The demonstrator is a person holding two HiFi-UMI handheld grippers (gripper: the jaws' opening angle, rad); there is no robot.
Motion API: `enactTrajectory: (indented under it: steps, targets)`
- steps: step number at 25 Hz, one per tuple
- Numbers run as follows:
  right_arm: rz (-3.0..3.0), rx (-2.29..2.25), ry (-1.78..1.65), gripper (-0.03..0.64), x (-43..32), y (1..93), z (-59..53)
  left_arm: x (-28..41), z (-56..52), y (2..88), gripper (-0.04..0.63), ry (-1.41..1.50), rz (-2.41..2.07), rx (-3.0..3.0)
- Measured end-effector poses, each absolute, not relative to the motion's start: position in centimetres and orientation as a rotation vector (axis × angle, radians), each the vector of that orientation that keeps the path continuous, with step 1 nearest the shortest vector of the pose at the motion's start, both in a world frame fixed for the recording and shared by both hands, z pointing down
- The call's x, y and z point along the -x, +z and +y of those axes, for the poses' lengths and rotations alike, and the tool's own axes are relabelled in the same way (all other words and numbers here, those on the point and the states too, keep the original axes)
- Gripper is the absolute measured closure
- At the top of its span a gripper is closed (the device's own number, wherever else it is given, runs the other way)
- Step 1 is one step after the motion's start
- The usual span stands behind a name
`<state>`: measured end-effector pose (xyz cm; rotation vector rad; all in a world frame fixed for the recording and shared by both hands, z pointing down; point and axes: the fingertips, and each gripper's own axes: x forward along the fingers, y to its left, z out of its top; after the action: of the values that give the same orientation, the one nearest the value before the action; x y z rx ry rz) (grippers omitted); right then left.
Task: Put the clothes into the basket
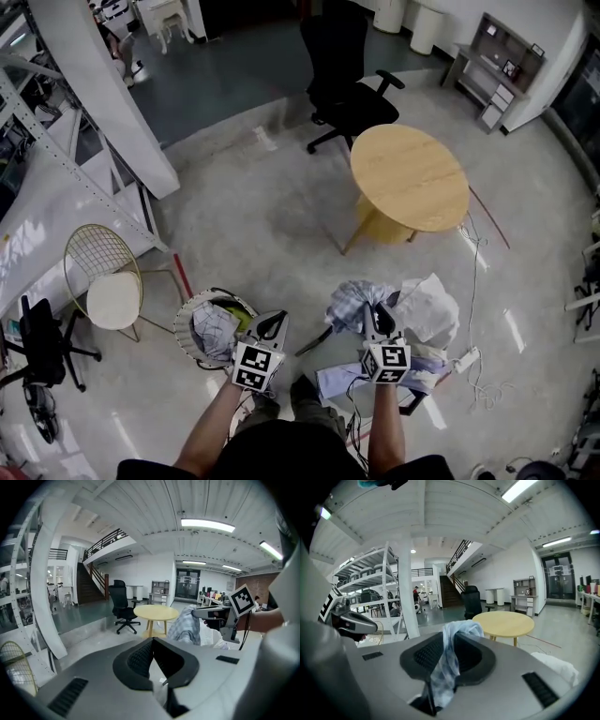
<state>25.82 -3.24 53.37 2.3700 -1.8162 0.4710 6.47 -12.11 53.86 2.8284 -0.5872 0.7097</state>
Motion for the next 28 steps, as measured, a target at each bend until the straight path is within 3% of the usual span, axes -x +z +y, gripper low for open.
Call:
enactTrajectory:
  steps: [28]
  targets:
    - [-2.477,-1.814,0.229,0.523,4.8,46.1,-16.5,24.0,-16.3,51.5,0.588,0.587,-1.283,-2.539]
